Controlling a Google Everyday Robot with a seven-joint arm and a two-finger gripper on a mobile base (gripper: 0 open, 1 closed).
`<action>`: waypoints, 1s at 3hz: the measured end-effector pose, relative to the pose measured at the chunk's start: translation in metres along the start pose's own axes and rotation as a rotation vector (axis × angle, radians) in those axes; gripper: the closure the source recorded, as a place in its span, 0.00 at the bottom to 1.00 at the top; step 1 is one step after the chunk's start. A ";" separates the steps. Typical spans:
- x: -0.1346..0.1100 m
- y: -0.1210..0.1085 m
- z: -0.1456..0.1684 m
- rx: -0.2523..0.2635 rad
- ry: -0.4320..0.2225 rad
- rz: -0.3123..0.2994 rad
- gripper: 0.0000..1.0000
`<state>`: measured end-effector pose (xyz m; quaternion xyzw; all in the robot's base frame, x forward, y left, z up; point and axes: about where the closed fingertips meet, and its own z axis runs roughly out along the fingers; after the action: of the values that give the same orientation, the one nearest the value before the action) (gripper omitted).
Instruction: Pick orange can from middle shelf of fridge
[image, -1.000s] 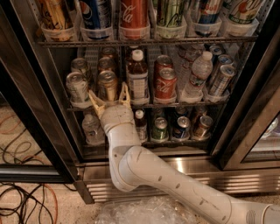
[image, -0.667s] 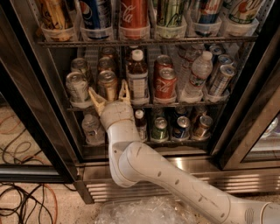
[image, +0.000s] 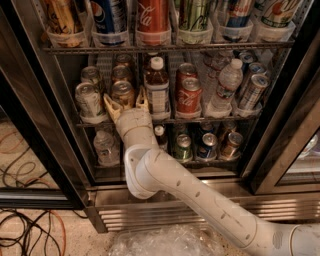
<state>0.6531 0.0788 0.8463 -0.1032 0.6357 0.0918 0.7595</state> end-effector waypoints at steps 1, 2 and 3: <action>0.003 -0.002 0.002 0.004 -0.006 0.002 0.49; 0.003 -0.002 0.002 0.004 -0.006 0.002 0.72; 0.003 -0.002 0.002 0.004 -0.006 0.002 0.95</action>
Offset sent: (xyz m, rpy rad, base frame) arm 0.0025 -0.0014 -0.0024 0.0034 -0.0047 -0.0027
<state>0.6560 0.0771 0.8435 -0.1009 0.6336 0.0916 0.7616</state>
